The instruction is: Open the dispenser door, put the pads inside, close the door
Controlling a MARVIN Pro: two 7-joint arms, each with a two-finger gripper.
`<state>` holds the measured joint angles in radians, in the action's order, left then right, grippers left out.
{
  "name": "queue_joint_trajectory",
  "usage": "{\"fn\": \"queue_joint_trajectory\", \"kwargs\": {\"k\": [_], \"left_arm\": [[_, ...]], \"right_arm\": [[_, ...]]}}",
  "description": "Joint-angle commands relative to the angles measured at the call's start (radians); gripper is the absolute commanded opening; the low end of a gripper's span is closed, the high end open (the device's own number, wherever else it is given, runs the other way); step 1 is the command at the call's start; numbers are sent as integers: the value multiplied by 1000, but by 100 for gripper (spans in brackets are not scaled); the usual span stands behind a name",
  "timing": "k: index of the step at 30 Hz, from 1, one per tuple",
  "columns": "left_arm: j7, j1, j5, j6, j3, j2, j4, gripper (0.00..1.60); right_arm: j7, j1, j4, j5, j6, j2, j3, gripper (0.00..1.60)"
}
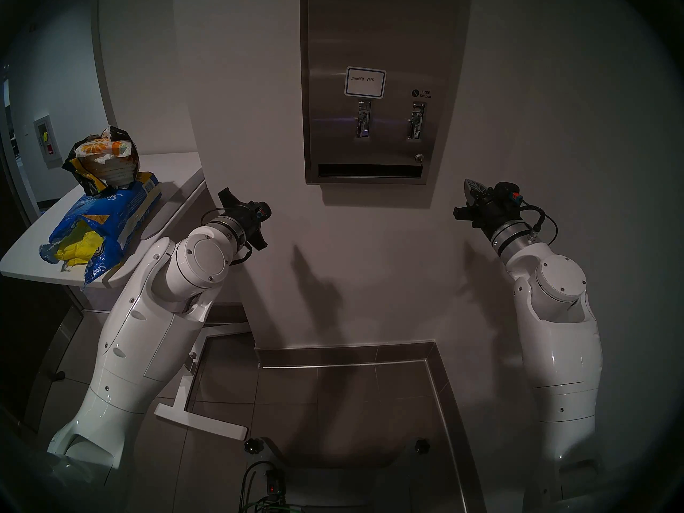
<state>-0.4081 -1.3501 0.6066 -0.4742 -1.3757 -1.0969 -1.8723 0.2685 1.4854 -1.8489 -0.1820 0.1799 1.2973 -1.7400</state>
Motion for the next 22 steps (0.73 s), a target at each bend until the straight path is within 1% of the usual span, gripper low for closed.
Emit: {"fn": "queue_joint_trajectory", "kwargs": {"k": [1,2,3,4,8,10,11,13,16,17,18,19,20,21,22], "left_arm": [[-5,131,46,13,16,-41,29,0],[1,102,55,22,-1,-51,14,0],[-9,143,57,14,19,-49,43,0],[-6,127,65,20,9,-57,35,0],[-17,154,83,20,17,-69,58,0],[-31,202,87,10,39,-67,92,0],[-30,188,96,15,29,-75,85,0],[-35,190,105,17,28,-82,90,0],[-46,212,115,13,35,-86,108,0],[-56,244,112,3,54,-80,130,0],[-51,206,125,17,29,-94,106,0],[-62,242,121,6,49,-86,131,0],[-62,232,127,10,42,-91,125,0],[-69,252,125,4,53,-88,138,0],[-69,252,125,4,53,-88,138,0]], "right_arm": [[1,-24,-33,1,-12,-6,-2,25],[1,-24,-33,1,-12,-6,-2,25],[1,-24,-33,1,-12,-6,-2,25],[1,-24,-33,0,-12,-6,-2,25],[1,-24,-34,0,-13,-6,-2,25],[1,-24,-34,0,-13,-7,-2,25],[0,-24,-34,0,-13,-7,-2,25],[0,-24,-35,0,-13,-7,-2,25],[0,-23,-35,0,-13,-7,-2,25],[0,-23,-35,0,-13,-7,-1,25],[0,-23,-35,0,-13,-7,-1,25],[0,-23,-35,0,-13,-8,-1,25],[0,-23,-35,0,-13,-8,-1,25],[0,-23,-35,0,-14,-8,-1,25],[0,-23,-35,0,-14,-8,-1,25]]}}
